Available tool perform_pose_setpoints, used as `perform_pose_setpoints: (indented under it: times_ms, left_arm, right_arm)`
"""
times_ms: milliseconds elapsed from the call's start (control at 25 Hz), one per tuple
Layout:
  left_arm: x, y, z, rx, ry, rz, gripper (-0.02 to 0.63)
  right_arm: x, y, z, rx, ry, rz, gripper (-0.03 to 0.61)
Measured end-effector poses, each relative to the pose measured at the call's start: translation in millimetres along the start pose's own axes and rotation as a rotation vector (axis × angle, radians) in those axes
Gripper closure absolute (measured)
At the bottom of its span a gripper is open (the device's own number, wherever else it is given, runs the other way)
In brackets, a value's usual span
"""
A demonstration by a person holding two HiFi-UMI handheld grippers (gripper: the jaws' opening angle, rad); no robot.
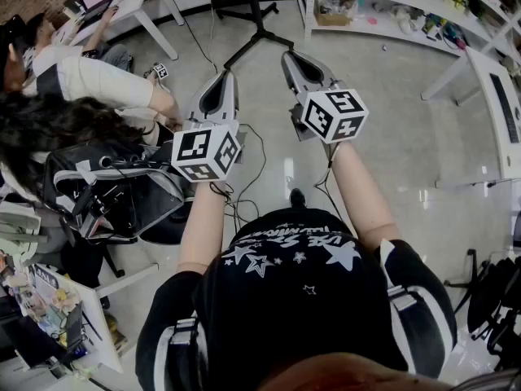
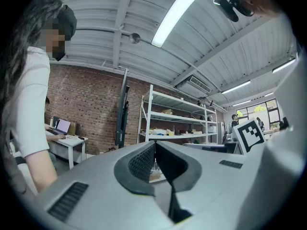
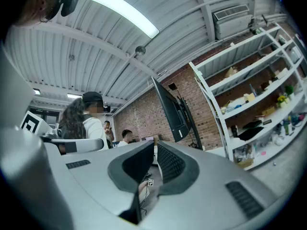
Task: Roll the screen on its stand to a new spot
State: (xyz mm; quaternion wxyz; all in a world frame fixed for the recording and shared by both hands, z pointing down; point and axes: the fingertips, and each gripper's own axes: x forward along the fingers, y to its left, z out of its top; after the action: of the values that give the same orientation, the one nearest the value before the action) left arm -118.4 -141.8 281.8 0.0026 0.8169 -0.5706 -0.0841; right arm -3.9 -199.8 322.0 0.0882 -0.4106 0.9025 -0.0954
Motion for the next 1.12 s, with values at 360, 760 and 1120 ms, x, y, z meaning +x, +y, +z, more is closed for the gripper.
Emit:
perform_pose_setpoints:
  times_ms: [360,760,1120]
  left_arm:
    - [45.5,0.3,3.6,0.012,-0.019,0.113,0.601]
    - [81.8,35.4,-1.4,-0.003,-0.025,0.133,0.6]
    - [162.5,100.4,4.2,-0.031,-0.025,0.145,0.6]
  right_arm:
    - [24.9,-60.1,6.1,0.024,0.014,0.057,0.569]
    - [59.0,-74.5,-3.6,-0.041,0.009,0.039,0.552]
    - [160.6,-96.5,20.0,-0.078,0.048,0.08,0.515]
